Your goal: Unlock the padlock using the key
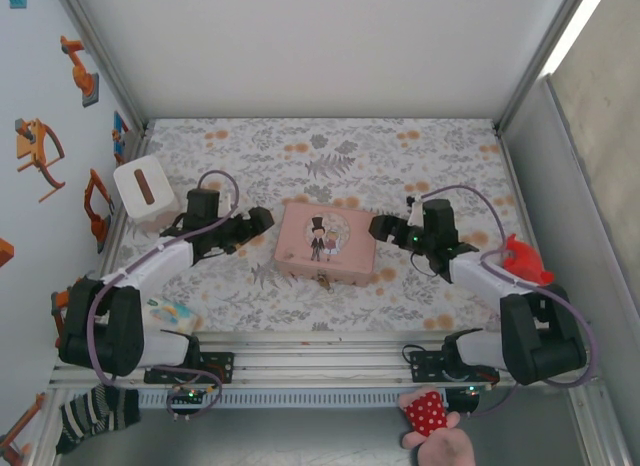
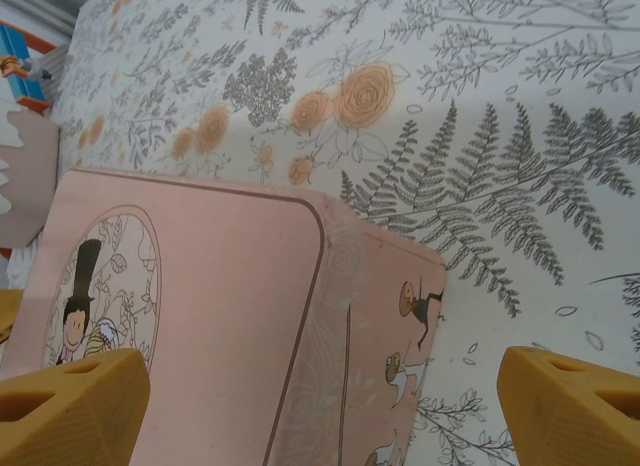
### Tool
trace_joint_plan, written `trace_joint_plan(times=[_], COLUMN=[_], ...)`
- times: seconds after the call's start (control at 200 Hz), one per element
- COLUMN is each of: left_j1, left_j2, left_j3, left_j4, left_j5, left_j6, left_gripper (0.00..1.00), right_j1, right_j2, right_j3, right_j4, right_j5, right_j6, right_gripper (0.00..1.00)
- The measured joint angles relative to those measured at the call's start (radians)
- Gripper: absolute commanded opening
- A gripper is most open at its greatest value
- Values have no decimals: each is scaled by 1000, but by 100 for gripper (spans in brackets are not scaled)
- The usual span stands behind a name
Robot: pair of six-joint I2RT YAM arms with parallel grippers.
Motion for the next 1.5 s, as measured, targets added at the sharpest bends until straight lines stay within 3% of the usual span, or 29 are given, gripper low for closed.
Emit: trace_joint_plan(times=[0.286,0.711,0.957,1.282,1.498], left_j1=[-75,-198,-220,-222,-210], left_j2=[46,125,143,239,325], left_j3=[0,62,73,152,256], left_j4=[28,58,74,71,63], left_j5=[10,-10,-53,-74,-111], left_j6=[-2,-25,-47,-61,-48], left_gripper=[93,77,69,69,71], right_j1=[31,31,29,8,-8], right_j2=[1,-32,60,306,407], right_j3=[-34,-51,-11,214,328], right_j4=[47,106,134,158,163], right_j5=[5,-49,-87,-74,-52], right_j6=[23,68,86,85,63], right_gripper=[85,65,61,56,59])
